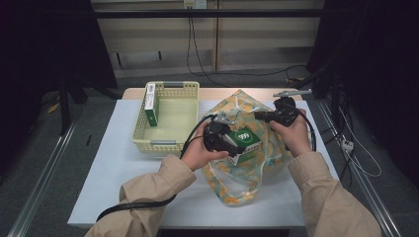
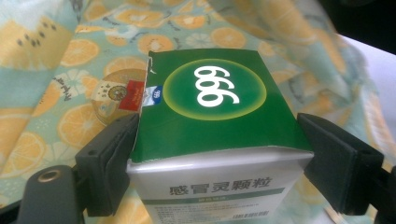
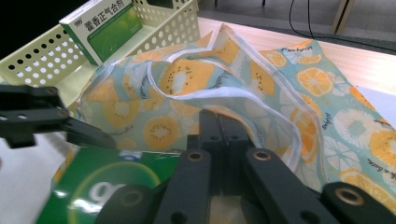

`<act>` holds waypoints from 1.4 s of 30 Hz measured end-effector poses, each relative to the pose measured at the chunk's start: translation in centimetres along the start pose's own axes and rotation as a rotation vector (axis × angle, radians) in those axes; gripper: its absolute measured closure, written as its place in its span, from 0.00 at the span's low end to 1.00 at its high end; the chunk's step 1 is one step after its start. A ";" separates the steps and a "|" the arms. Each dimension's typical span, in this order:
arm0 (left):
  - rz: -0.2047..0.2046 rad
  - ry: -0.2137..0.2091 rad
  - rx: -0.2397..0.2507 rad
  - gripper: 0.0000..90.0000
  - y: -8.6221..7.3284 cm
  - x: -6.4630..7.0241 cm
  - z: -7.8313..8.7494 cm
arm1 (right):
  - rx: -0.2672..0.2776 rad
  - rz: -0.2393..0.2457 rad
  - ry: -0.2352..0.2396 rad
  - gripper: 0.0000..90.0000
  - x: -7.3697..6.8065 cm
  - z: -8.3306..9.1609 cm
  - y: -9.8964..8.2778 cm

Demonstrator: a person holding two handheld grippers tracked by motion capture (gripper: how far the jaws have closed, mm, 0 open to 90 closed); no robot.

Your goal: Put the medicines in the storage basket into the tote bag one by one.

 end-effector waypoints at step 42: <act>0.108 0.240 0.129 0.15 4.0 -7.2 -4.7 | 0.002 0.008 0.052 1.00 -1.6 -0.2 -0.3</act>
Point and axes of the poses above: each handheld gripper's, and its own axes: z roughly backward along the jaws, y roughly out of its top, x roughly to its right, the point moved 7 cm from there along -z, roughly forward along the jaws, and after that the axes turned 11 degrees about z, right-handed, at the moved point
